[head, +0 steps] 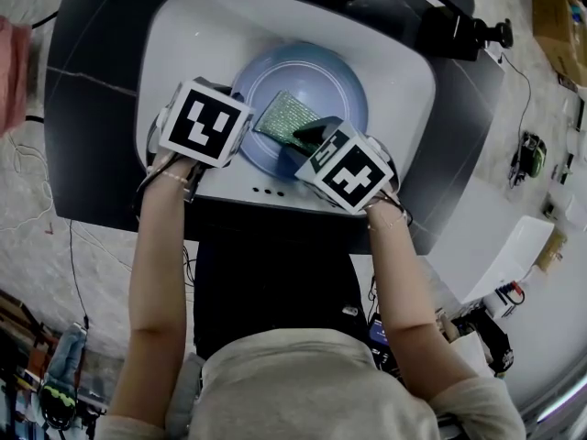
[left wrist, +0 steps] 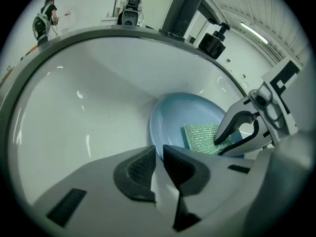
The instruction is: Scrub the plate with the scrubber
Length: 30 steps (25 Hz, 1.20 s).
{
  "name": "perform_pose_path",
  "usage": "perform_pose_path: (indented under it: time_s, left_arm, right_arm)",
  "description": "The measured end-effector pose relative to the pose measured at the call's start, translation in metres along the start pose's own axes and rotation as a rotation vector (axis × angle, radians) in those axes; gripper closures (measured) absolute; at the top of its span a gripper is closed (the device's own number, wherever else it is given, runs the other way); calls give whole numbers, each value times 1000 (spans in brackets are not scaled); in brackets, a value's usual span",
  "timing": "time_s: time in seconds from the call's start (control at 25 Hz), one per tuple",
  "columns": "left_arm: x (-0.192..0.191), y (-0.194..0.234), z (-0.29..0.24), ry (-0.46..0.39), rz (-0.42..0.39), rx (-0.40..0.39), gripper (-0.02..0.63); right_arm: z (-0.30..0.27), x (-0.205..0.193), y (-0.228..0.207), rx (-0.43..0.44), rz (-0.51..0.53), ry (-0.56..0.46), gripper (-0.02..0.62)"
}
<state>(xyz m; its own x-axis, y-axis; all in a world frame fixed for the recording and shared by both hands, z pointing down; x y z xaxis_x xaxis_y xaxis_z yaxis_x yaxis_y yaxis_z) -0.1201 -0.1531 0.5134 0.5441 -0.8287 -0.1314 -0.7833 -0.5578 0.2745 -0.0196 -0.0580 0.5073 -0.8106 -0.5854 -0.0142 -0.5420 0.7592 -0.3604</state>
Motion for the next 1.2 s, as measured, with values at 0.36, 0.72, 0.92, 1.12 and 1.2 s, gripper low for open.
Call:
perform_pose_path:
  time_s: [0.36, 0.72, 0.92, 1.12, 1.2]
  left_arm:
    - [-3, 0, 3, 9, -4, 13, 552]
    - [-4, 3, 10, 4, 12, 84, 548]
    - [3, 11, 38, -65, 33, 142, 549]
    - [25, -2, 86, -242, 49, 111, 549]
    - [33, -13, 107, -317, 31, 85, 551]
  right_arm:
    - [-2, 32, -8, -22, -47, -90, 502]
    - [10, 36, -13, -36, -129, -191, 505]
    - [30, 34, -26, -20, -245, -323, 505]
    - [66, 26, -30, -24, -331, -466, 508]
    - [84, 27, -28, -24, -325, -531, 509]
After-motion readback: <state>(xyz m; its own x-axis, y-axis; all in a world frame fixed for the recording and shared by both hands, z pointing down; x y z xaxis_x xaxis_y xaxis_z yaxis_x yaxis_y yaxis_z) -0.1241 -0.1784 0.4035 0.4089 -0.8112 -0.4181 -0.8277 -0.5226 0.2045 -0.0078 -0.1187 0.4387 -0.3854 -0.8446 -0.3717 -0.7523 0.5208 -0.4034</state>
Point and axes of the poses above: the fingertips, and each gripper's own axes: z backward along the fingers, y to its left, x out of its top, the point moved 2 cm from there along z, backward along the fingers, and after that the axes turned 11 degrees about y, right-handed, at the moved point
